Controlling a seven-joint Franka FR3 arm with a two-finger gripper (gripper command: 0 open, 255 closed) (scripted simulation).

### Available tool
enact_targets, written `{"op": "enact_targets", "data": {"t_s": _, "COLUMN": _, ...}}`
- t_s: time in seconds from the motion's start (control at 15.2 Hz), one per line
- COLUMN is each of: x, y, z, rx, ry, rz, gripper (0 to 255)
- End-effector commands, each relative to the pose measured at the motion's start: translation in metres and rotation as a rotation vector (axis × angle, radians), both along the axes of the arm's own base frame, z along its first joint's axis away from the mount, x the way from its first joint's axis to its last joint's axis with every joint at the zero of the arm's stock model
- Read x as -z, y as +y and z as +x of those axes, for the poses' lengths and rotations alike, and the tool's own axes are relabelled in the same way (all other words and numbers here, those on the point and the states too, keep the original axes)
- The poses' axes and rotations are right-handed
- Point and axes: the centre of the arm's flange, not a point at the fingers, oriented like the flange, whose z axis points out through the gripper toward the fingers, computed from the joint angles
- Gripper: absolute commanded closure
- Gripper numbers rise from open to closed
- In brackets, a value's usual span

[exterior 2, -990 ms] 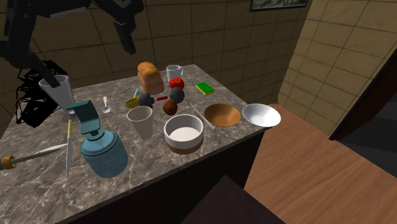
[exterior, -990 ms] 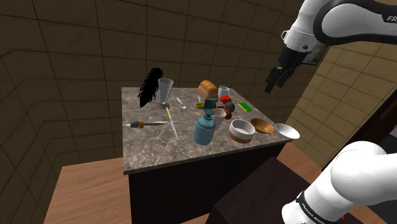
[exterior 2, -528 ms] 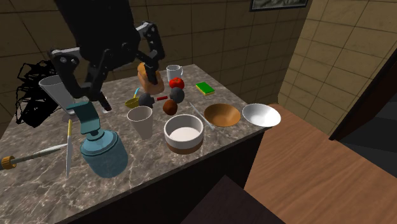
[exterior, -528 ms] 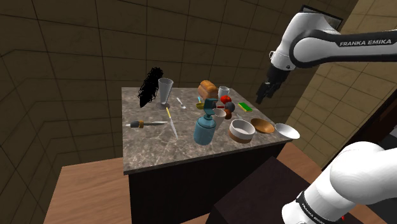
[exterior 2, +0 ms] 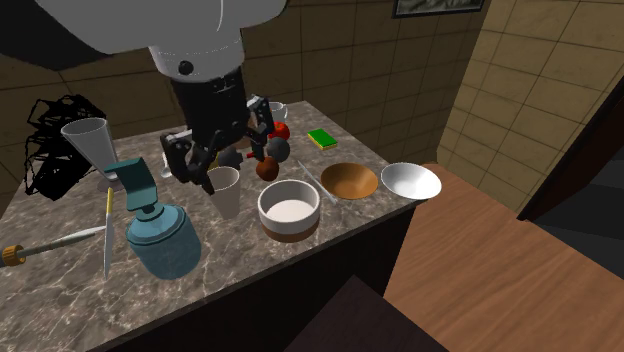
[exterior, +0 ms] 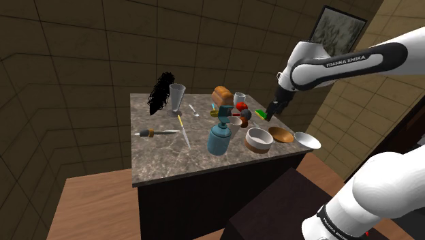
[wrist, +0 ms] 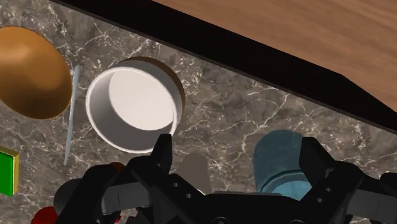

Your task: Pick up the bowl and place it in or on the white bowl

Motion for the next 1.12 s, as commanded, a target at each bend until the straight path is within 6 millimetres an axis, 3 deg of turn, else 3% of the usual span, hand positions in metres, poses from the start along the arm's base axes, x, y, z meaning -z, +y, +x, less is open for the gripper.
{"op": "enact_targets", "data": {"t_s": 0.0, "x": 0.025, "y": -0.013, "z": 0.009, "rx": -0.005, "ry": 0.003, "rz": 0.006, "gripper": 0}}
{"op": "enact_targets", "data": {"t_s": 1.06, "x": 0.207, "y": -0.101, "z": 0.086, "rx": -0.041, "ry": 0.04, "rz": 0.064, "gripper": 0}}
